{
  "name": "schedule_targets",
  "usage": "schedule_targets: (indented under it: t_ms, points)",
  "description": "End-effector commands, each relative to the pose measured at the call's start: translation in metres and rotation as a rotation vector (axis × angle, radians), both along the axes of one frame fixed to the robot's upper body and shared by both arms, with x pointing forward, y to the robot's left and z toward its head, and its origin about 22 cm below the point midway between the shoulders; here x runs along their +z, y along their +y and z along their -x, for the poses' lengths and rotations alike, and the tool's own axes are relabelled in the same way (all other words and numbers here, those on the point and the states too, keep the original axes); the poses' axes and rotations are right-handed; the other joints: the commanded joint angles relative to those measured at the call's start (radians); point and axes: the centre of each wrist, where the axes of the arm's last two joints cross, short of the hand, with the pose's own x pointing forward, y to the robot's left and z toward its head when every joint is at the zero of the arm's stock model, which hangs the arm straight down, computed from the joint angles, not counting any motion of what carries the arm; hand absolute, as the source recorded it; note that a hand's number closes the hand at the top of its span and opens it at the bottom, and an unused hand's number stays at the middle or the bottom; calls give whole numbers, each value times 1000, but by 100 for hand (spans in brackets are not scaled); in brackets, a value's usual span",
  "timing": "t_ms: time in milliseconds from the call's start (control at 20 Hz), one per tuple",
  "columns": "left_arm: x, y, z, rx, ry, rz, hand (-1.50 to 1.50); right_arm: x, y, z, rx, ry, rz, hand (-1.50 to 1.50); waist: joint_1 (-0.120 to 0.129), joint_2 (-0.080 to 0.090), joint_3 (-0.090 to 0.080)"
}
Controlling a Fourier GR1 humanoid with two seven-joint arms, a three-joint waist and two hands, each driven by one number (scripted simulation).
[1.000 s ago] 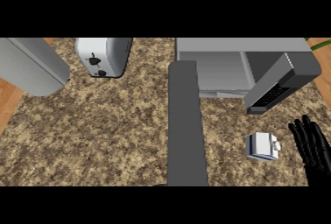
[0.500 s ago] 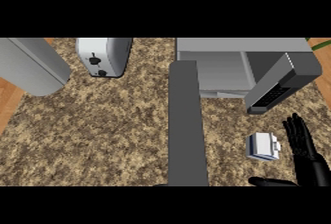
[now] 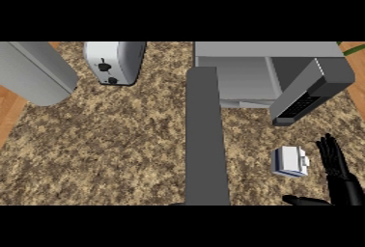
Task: Pick up the milk, place it into the microwave and close the microwave
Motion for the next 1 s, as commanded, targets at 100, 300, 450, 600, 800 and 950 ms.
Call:
schedule_targets:
  t_ms: [100,300,450,600,800,950]
  points:
    - [3,-1,6,-9,7,6,-150,-34,-7,1,25,19,-8,-150,1,0,0]
    - [11,-1,5,8,-16,1,-150,-56,-4,0,13,1,-10,-150,0,0,0]
    - [6,-14,21,-12,15,11,-150,-63,-21,-12,34,18,33,-150,5,1,1]
    - [16,8,4,2,-11,-3,-150,-74,-17,-13,6,12,32,-150,2,1,1]
    - [-7,-4,1,-4,-3,9,-150,-65,-34,-35,3,11,35,-150,2,1,0]
    - [0,-2,5,-3,2,10,-150,-85,-16,-42,16,32,50,-150,7,2,1]
